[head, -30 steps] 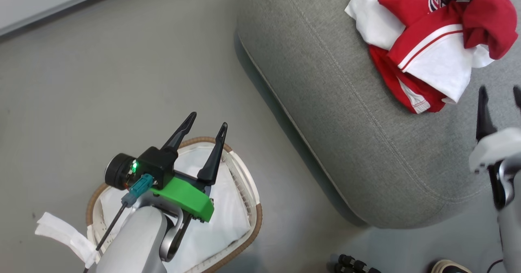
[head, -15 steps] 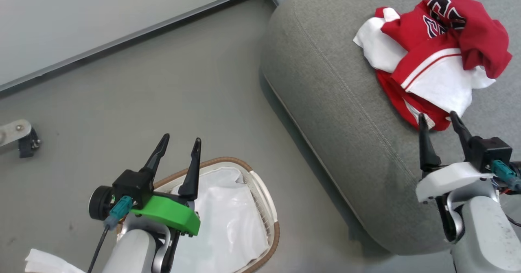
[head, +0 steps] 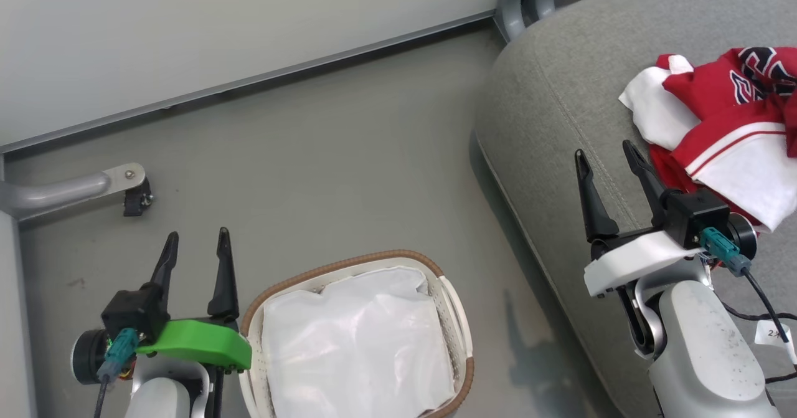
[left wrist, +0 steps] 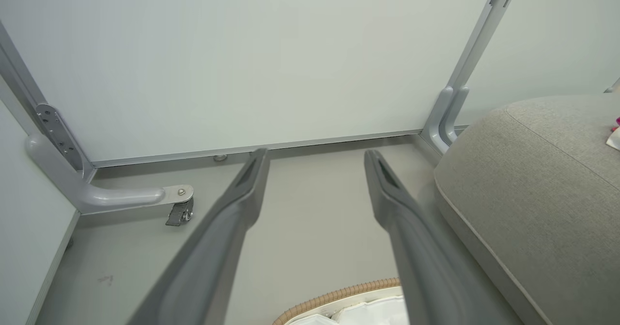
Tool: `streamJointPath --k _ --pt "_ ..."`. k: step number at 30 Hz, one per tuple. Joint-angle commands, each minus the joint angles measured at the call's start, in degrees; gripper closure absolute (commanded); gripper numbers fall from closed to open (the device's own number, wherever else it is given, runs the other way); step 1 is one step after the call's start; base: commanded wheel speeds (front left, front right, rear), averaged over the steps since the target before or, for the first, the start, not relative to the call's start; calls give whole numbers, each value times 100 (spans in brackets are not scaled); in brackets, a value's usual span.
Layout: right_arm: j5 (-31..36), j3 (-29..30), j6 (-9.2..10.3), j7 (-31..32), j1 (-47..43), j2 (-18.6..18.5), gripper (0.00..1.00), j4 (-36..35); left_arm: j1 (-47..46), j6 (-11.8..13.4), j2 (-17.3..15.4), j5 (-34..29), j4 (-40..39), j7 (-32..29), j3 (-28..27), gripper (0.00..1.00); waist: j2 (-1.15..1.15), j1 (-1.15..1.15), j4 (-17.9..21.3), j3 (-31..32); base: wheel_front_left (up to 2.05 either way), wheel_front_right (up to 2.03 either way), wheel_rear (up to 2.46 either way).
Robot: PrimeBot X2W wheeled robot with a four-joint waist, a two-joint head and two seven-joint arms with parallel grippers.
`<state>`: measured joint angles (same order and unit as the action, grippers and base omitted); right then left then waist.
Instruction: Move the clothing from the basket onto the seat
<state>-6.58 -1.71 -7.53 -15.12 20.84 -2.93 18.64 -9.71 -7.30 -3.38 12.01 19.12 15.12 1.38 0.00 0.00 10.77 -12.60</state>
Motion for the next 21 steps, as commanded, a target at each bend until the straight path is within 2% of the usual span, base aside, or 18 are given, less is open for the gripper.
streamJointPath --k 1,7,21 --pt "-25 22 8 -3 -106 -19 0 11 95 8 11 -30 -39 3 -136 0 0 0 -300 233 0 0 0" --pt "-55 -6 8 -3 -413 -18 0 10 394 -4 42 -218 -136 3 -412 0 0 0 -549 459 0 0 0" --pt "-209 8 8 -3 -1113 -14 0 70 1145 19 42 214 -171 3 -499 0 0 0 -799 977 0 0 0"
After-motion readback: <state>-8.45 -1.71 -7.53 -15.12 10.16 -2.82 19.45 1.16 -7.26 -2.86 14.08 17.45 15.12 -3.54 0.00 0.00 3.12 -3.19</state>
